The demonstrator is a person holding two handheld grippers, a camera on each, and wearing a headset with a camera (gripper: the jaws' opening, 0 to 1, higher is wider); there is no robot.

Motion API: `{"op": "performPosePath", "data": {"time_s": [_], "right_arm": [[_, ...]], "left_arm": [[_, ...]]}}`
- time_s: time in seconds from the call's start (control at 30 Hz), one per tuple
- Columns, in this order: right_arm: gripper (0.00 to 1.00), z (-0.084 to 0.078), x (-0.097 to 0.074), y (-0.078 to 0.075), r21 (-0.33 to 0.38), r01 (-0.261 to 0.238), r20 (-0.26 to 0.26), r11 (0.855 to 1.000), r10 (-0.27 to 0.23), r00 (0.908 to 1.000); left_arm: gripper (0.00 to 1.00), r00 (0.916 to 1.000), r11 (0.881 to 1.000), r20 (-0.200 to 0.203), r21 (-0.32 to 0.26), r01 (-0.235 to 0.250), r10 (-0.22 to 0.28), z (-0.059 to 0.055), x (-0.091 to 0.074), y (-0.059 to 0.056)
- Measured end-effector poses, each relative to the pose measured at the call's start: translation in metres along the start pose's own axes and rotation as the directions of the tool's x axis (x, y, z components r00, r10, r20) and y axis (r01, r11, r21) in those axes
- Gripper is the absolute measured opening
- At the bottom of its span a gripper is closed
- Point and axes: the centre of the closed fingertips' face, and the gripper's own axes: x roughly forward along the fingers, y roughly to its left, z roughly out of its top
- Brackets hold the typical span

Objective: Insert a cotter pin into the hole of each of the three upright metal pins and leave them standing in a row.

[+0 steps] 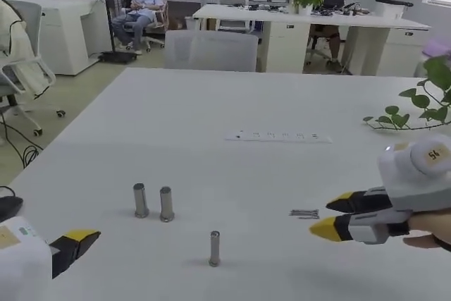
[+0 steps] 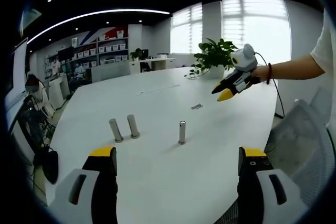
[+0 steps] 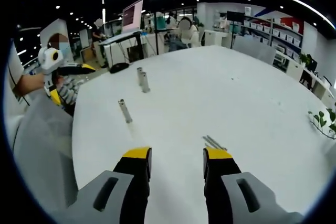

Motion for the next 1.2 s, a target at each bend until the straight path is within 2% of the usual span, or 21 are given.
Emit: {"op": "performPosePath", "data": {"time_s": [0.2,0.47,0.7,0.83,1.07,1.2], "right_arm": [[0.33,-0.005,0.011,-0.01,-0.033,-0.002,-0.046,0.999,0.001,0.9989],[0.27,-0.016,0.022,-0.018,-0.093,-0.013,-0.128,0.996,0.001,0.9918],[0.23,-0.015,0.032,-0.03,-0.118,-0.025,-0.161,0.993,0.006,0.987],[0.23,-0.014,0.036,-0.036,-0.109,-0.03,-0.177,0.994,0.01,0.9842],[0.19,-0.018,0.042,-0.041,-0.132,-0.052,-0.213,0.99,0.022,0.9768],[0.17,-0.023,0.045,-0.044,-0.152,-0.07,-0.244,0.986,0.031,0.9694]], "left_arm": [[0.93,1.0,1.0,0.0,-0.013,-0.004,0.004,-0.002,0.001,0.005],[0.9,1.0,1.0,-0.002,-0.024,0.0,0.0,-0.004,0.003,0.005],[0.88,0.9999,1.0,-0.008,-0.011,-0.014,0.014,-0.005,0.0,0.009],[0.87,0.9998,1.0,-0.01,-0.01,-0.019,0.019,-0.004,-0.002,0.011],[0.85,0.9995,1.0,-0.013,-0.012,-0.029,0.028,-0.005,-0.003,0.014],[0.84,0.9993,0.999,-0.019,-0.014,-0.032,0.032,-0.006,-0.002,0.016]]}}
